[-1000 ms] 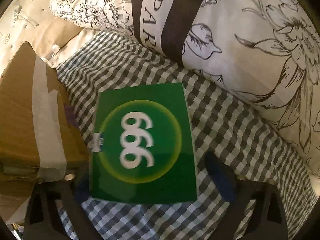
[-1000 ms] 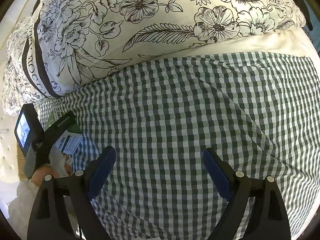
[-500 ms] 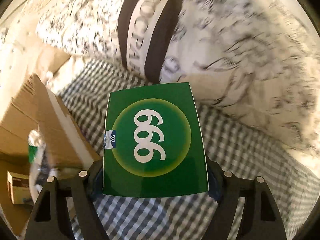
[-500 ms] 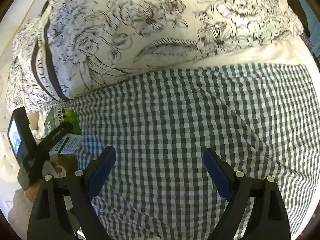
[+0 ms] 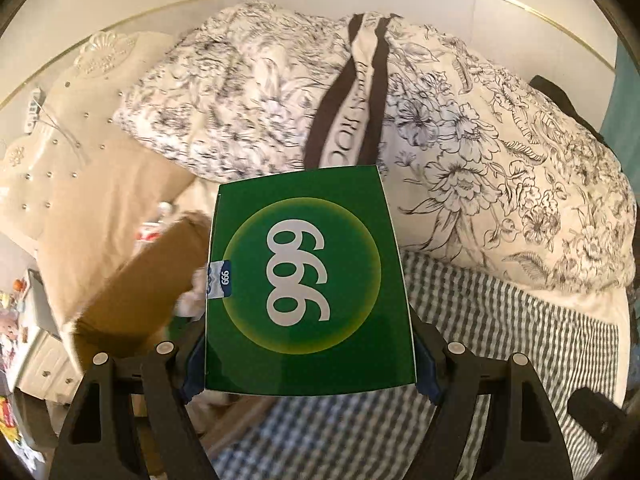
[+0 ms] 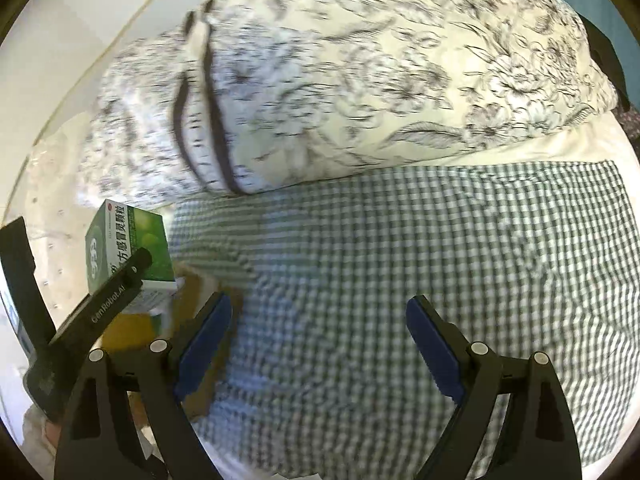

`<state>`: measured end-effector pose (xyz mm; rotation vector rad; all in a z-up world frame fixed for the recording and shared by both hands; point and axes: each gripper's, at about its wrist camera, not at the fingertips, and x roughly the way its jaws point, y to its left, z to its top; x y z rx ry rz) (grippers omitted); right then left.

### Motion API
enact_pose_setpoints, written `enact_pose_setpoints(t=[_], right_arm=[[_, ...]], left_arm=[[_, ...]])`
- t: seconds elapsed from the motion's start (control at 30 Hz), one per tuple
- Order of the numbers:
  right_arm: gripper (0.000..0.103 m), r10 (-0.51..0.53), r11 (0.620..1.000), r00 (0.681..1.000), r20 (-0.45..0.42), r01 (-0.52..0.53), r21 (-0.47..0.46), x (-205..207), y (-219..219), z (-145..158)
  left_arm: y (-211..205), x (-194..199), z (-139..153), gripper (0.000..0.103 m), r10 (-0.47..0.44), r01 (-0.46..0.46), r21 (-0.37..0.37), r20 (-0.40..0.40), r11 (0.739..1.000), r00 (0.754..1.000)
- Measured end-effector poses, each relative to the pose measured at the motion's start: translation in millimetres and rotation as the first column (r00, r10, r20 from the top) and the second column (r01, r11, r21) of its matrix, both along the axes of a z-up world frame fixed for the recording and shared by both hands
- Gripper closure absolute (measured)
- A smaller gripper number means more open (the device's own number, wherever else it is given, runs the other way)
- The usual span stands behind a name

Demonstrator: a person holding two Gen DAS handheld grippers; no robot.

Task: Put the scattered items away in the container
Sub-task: 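Carry the green medicine box into the cardboard box and open the left gripper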

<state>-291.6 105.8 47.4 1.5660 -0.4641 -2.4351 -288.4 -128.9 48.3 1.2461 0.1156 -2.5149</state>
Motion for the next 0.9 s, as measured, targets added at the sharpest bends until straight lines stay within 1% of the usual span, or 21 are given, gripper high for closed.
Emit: enact_pose_setpoints(t=[0.1,0.23,0.3,0.37,0.43,0.5,0.53,0.57,0.63,0.77,0.9], right_arm=[[0.014,0.02,1.0,1.0,-0.023,-0.02,-0.015,20.7,-17.4,10.4],[0.014,0.014,1.0,0.999,-0.045,-0.015,-0.019,46.0,-44.2,21.1],[0.014,0.01,1.0,0.999,-0.052,-0.011,-0.014,57.4,-61.0,25.7],[0.014,-0.001,1.0,0.998,-0.068,0.002,0.015,68.2,-75.9,31.5],[0.014,-0.019,0.999,0.997,-0.075,0.022,0.032,78.4,-88.9,35.4],[0.014,-0.04,0.998,0.996,-0.077,0.043,0.036,87.2,-103.5,35.5],[0.014,-0.052,0.998,0.996,-0.075,0.055,0.042,91.9,-112.1,34.5],[0.014,-0.063,0.997,0.995,-0.076,0.066,0.044,96.2,-118.2,34.2],[0.014,-0.078,0.995,0.994,-0.076,0.083,0.052,108.9,-131.7,33.4],[0.014,-0.104,0.99,0.991,-0.079,0.111,0.082,126.9,-144.1,35.4],[0.014,-0.156,0.981,0.983,-0.097,0.166,0.103,138.9,-141.5,44.7]], left_arm=[[-21.8,22.2,7.8,0.022,0.0,0.0,-0.013,-0.008,1.0,1.0],[-53.0,45.7,2.4,0.022,-0.021,0.022,-0.012,0.019,1.0,1.0],[-68.4,54.7,-3.7,0.022,-0.063,0.063,0.008,0.03,0.998,0.998],[-78.3,59.3,-10.0,0.022,-0.112,0.112,0.003,0.049,0.994,0.993],[-88.1,62.4,-15.4,0.021,-0.161,0.161,-0.003,0.053,0.987,0.986],[-96.0,64.8,-19.6,0.018,-0.216,0.215,0.009,0.05,0.976,0.975],[-99.4,65.7,-21.5,0.016,-0.239,0.239,0.014,0.057,0.971,0.969],[-102.4,66.2,-23.8,0.011,-0.262,0.261,0.02,0.065,0.965,0.963],[-106.4,67.8,-27.3,0.005,-0.303,0.301,0.034,0.084,0.953,0.949],[-109.5,78.0,-23.9,0.004,-0.356,0.353,0.053,0.079,0.934,0.931],[-107.5,88.2,-12.9,0.001,-0.391,0.387,0.062,0.071,0.92,0.918]])
